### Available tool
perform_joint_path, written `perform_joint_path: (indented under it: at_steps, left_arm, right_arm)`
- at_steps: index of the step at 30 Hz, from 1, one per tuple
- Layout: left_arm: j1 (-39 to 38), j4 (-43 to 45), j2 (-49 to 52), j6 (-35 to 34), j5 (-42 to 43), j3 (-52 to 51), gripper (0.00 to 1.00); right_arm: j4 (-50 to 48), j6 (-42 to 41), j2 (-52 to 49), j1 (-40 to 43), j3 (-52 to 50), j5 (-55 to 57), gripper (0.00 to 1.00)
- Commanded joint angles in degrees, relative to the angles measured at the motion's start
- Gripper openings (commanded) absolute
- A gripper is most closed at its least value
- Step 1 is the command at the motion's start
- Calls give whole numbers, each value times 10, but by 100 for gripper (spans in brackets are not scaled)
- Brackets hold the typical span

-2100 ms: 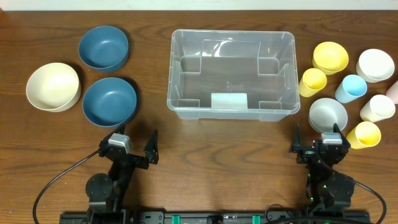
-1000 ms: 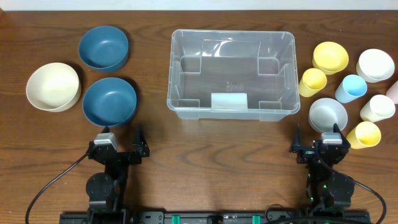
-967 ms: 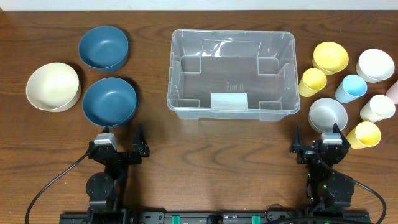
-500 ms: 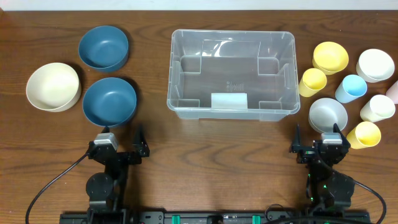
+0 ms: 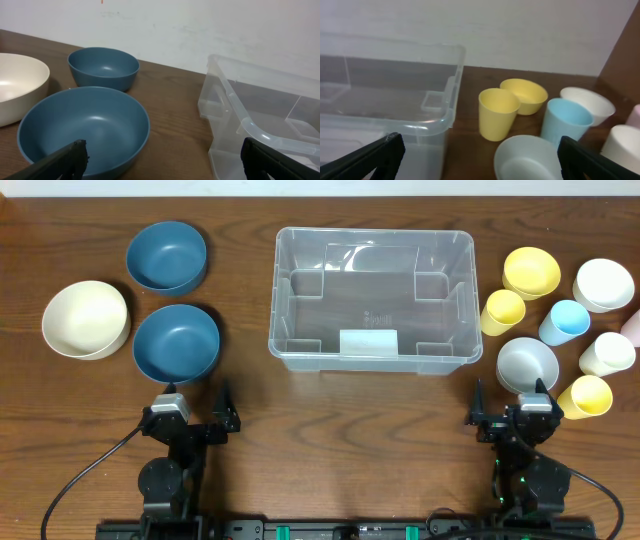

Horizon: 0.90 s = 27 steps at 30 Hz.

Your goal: Pack container

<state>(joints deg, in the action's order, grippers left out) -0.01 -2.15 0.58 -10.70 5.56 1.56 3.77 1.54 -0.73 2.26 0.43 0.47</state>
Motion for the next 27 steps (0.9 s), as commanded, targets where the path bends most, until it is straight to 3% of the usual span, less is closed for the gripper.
perform_joint_path:
  at_steps: [1,6,13,18,27]
  left_arm:
    - [1,-15,-3,-5,-3,-13,98]
    - [1,-14,-3,-5,-3,-13,98]
    - [1,-14,-3,-5,-3,-13,98]
    - [1,-14,-3,-5,-3,-13,98]
    - [1,-14,-3,-5,-3,-13,98]
  right_arm:
    - [-3,-78,1,-4,2,-15,99]
    - [39,-77,0,-4,62,-71,99]
    - [155,-65,-88,-4,266,-76,99]
    - [258,-55,-252,-4,457,-85,99]
    - [599,-32,-610,-4,843,-118,99]
